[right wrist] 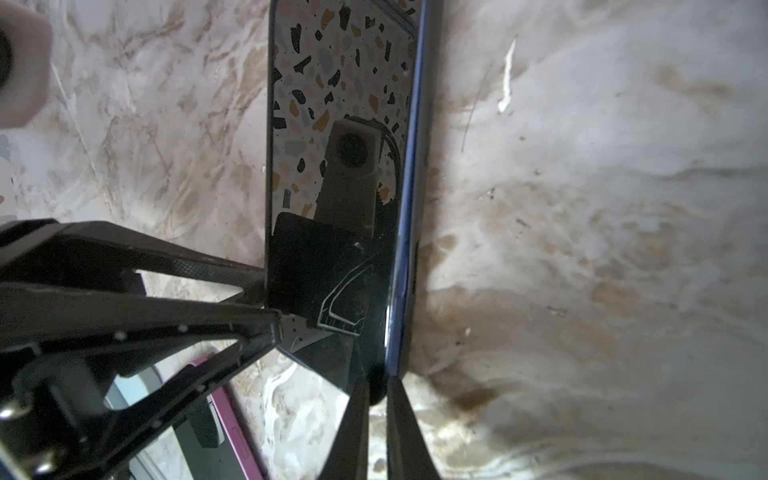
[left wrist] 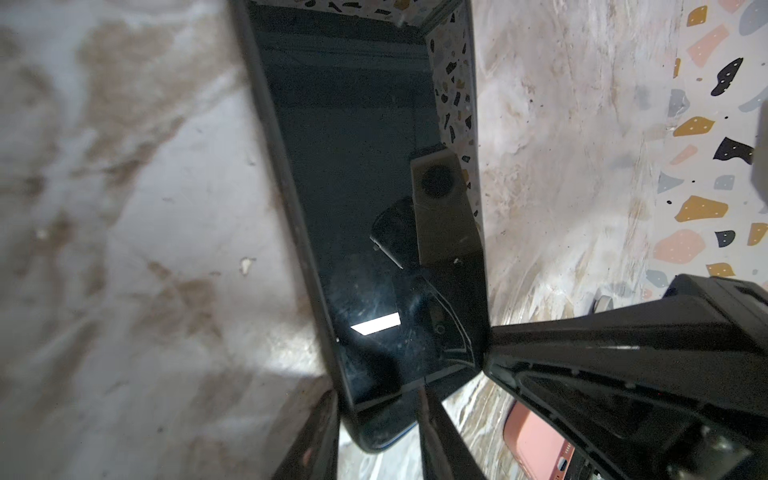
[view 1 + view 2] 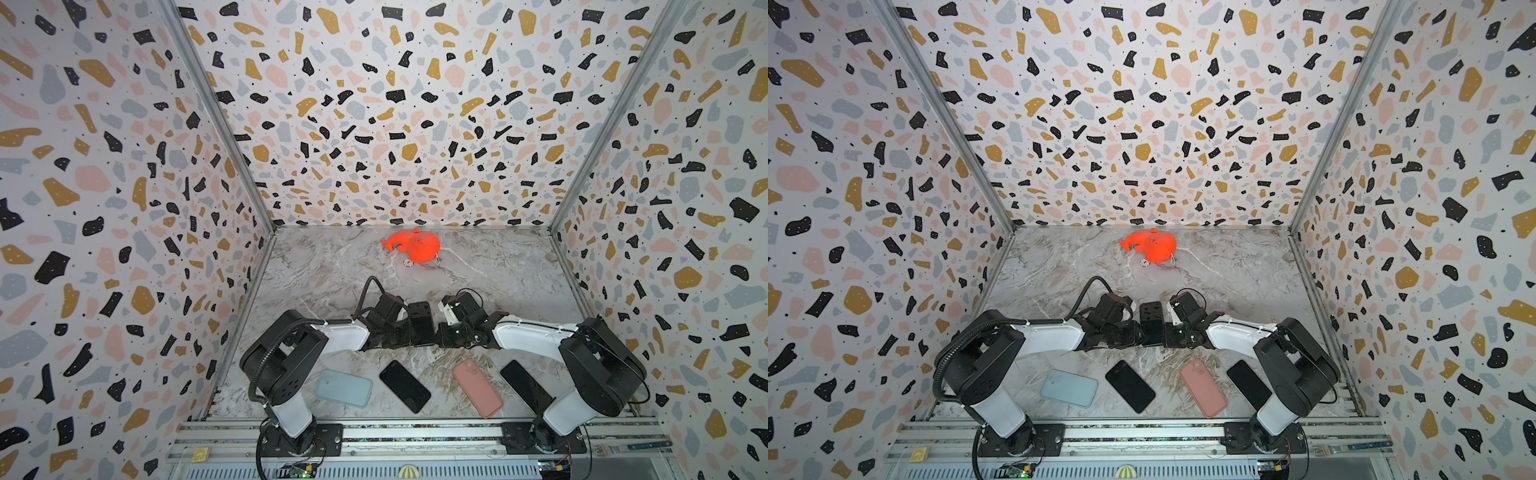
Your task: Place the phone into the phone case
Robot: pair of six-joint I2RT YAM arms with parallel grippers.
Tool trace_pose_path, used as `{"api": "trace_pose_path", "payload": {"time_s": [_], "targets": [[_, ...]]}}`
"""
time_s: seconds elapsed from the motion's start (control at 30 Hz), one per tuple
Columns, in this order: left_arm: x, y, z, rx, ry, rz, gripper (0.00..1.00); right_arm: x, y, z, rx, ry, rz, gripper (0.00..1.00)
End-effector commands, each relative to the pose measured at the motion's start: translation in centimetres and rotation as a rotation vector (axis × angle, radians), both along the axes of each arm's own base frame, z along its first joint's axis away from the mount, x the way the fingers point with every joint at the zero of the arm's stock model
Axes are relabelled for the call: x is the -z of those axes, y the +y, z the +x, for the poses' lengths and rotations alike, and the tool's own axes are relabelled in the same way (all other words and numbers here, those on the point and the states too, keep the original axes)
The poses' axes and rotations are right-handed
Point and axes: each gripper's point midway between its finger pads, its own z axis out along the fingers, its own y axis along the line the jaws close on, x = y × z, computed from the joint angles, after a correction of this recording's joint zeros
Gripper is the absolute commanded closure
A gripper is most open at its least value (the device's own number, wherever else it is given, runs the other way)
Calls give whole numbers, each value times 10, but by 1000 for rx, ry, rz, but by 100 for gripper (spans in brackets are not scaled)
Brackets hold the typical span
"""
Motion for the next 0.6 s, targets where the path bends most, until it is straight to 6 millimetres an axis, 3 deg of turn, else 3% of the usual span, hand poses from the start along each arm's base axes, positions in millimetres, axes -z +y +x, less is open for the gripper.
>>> {"api": "trace_pose_path", "payload": {"time_s": [0.0,0.57], "targets": [[11,-5,-10,28,35,-15,66,-1,18,-2,-42,9,48,91],[12,-9,-12,38,39,-28,67,16,21,-11,-50,65,64,93]]}}
